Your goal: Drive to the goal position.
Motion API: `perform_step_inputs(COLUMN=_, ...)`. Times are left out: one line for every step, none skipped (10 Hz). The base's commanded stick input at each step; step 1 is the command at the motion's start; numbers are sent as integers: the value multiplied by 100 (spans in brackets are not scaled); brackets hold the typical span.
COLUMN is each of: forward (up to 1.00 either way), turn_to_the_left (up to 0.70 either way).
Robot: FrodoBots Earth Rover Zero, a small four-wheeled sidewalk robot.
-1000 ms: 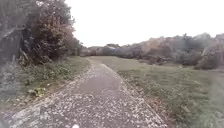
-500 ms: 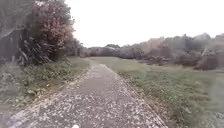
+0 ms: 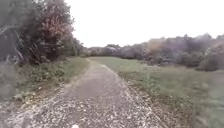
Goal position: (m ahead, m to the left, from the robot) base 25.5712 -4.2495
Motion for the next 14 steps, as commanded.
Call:
perform_step_inputs(forward=100, turn_to_the_left=1)
perform_step_inputs(forward=100, turn_to_the_left=7)
perform_step_inputs(forward=100, turn_to_the_left=39)
perform_step_inputs(forward=100, turn_to_the_left=22)
perform_step_inputs(forward=100, turn_to_the_left=4)
perform_step_inputs(forward=100, turn_to_the_left=14)
perform_step_inputs(forward=100, turn_to_the_left=32)
perform_step_inputs(forward=100, turn_to_the_left=31)
perform_step_inputs(forward=100, turn_to_the_left=14)
perform_step_inputs(forward=100, turn_to_the_left=2)
perform_step_inputs(forward=100, turn_to_the_left=16)
perform_step_inputs(forward=100, turn_to_the_left=29)
perform_step_inputs(forward=100, turn_to_the_left=20)
perform_step_inputs(forward=100, turn_to_the_left=8)
